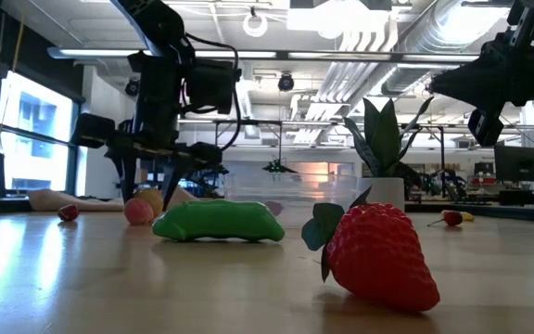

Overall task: Pick and placing Produce into tupperware
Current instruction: Put the potato into the transparent bin

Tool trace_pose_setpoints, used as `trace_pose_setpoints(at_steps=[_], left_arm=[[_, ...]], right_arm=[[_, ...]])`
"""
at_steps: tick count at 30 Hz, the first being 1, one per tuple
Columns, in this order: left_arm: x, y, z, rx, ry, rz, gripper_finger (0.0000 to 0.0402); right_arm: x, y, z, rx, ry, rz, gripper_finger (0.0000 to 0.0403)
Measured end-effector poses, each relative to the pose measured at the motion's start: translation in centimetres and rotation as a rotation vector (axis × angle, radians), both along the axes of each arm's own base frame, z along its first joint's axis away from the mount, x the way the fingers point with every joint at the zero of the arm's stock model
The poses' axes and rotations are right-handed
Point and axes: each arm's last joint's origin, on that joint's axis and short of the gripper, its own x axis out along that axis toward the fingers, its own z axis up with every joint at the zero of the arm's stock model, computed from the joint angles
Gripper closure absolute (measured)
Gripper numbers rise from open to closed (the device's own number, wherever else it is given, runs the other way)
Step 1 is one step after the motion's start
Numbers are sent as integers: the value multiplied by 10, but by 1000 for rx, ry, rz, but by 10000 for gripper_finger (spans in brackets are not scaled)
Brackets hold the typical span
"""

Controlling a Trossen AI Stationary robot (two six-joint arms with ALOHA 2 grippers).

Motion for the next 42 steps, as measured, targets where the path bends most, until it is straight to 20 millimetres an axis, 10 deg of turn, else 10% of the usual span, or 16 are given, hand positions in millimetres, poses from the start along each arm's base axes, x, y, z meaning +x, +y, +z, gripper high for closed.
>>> trace_pose_setpoints(at_steps=[13,26,42], left_arm=[[16,5,31,41,-100,-82,220],[64,22,131,290,-371,-186,222],[118,4,75,214,-270,-345,222]], right_arm=[[0,0,0,0,0,0,366],[0,0,0,0,0,0,366],[0,0,0,0,-1,0,366]])
